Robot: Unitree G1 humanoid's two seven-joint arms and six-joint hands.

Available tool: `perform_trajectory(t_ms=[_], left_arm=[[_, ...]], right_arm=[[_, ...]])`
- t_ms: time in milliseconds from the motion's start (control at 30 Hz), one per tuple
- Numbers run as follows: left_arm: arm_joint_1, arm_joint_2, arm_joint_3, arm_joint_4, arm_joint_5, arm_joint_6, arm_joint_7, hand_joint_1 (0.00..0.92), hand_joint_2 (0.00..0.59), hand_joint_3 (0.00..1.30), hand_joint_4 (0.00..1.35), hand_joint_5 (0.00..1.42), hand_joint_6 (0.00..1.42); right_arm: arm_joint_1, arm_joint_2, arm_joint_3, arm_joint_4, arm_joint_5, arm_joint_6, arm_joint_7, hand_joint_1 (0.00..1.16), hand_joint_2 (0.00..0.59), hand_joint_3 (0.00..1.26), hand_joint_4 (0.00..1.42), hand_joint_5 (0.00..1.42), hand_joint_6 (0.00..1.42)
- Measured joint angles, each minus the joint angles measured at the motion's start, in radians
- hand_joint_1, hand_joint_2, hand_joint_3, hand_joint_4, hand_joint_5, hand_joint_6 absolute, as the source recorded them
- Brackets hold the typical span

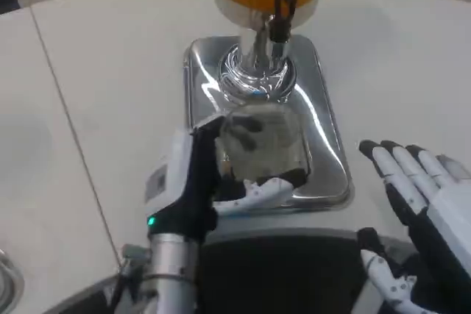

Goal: Grasp the cup under the faucet to collect the drink, then remove the cup.

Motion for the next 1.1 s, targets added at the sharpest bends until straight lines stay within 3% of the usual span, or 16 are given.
perform_trajectory(t_ms=[100, 233, 567, 833, 933, 967, 1100], left_arm=[[-0.068, 0.001, -0.013, 0.1, 0.002, -0.015, 0.037, 0.659, 0.051, 1.15, 1.15, 1.41, 1.42], [-0.143, 0.007, -0.014, 0.191, -0.002, -0.029, 0.084, 0.659, 0.051, 1.15, 1.15, 1.41, 1.42], [-0.297, -0.002, -0.035, 0.432, -0.009, -0.059, 0.191, 0.655, 0.06, 1.12, 1.14, 1.41, 1.42], [-0.377, -0.006, -0.056, 0.556, -0.008, -0.066, 0.275, 0.644, 0.073, 1.05, 1.11, 1.41, 1.42], [-0.384, -0.006, -0.076, 0.573, -0.003, -0.066, 0.296, 0.602, 0.088, 0.91, 1.11, 1.26, 1.41], [-0.385, -0.006, -0.081, 0.577, -0.003, -0.068, 0.304, 0.587, 0.092, 0.84, 1.01, 1.14, 1.28], [-0.385, 0.004, -0.098, 0.584, 0.0, -0.081, 0.307, 0.536, 0.092, 0.61, 0.66, 0.86, 1.08]], right_arm=[[0.044, 0.007, -0.008, -0.02, 0.003, -0.012, 0.011, 0.2, 0.586, 0.0, 0.0, 0.0, 0.02], [0.042, 0.026, -0.013, -0.02, 0.001, -0.025, 0.025, 0.21, 0.586, 0.0, 0.0, 0.0, 0.02], [-0.073, 0.05, 0.012, 0.032, -0.049, -0.009, 0.062, 0.22, 0.586, 0.0, 0.0, 0.0, 0.02], [-0.104, 0.052, 0.02, 0.064, -0.061, 0.0, 0.061, 0.22, 0.586, 0.0, 0.0, 0.0, 0.02], [-0.115, 0.057, 0.02, 0.065, -0.068, 0.002, 0.061, 0.22, 0.586, 0.0, 0.0, 0.0, 0.02], [-0.118, 0.059, 0.022, 0.067, -0.068, 0.005, 0.061, 0.23, 0.586, 0.0, 0.0, 0.0, 0.02], [-0.118, 0.06, 0.025, 0.068, -0.068, 0.007, 0.061, 0.23, 0.586, 0.0, 0.0, 0.0, 0.02]])
